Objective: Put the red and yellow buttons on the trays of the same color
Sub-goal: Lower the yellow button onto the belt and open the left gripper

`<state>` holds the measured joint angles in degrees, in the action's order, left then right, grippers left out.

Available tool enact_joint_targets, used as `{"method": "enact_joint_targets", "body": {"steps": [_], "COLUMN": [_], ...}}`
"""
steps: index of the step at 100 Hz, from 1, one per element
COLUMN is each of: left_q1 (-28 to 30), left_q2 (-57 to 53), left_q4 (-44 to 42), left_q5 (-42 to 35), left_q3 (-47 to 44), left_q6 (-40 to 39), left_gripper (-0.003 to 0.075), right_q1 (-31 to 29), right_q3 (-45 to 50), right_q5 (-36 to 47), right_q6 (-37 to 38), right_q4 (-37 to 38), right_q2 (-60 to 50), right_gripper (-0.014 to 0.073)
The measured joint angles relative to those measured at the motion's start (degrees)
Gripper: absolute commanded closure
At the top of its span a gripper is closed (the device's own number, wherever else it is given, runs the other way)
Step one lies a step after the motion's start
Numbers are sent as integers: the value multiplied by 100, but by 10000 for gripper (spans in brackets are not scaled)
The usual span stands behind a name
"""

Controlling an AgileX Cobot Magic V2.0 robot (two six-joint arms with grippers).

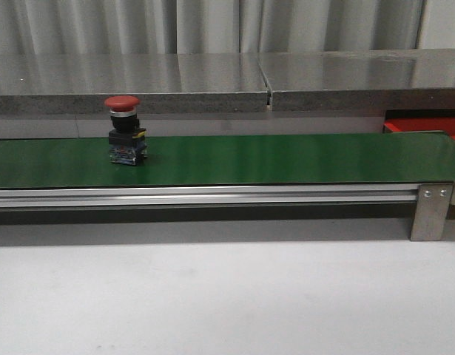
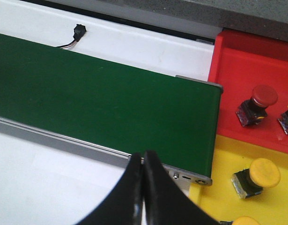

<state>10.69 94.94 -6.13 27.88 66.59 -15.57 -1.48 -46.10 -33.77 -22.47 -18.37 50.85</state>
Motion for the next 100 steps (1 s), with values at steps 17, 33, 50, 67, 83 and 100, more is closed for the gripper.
{"method": "enact_joint_targets", "body": {"steps": [17, 33, 50, 67, 83, 100], "left_q1": [0, 0, -28, -163, -409, -608], "left_q2": [71, 71, 58, -161, -632, -1288], "left_q4": [0, 0, 0, 0, 0, 13], "left_q5": [-13, -13, -13, -74, -121, -9], "left_q3": [-8, -8, -8, -8, -8, -13], "left_q6": [0, 13, 26, 72, 133, 143], "left_gripper": [511, 118, 45, 50, 50, 50], "right_q1": [0, 0, 0, 0, 0, 0], "right_q3": [0, 0, 0, 0, 0, 0], "right_q5": [0, 0, 0, 0, 0, 0], "right_q6": [0, 0, 0, 0, 0, 0], "right_q4": [0, 0, 0, 0, 0, 0], "right_q2": [0, 0, 0, 0, 0, 0], "right_gripper": [662, 662, 662, 662, 662, 662]}}
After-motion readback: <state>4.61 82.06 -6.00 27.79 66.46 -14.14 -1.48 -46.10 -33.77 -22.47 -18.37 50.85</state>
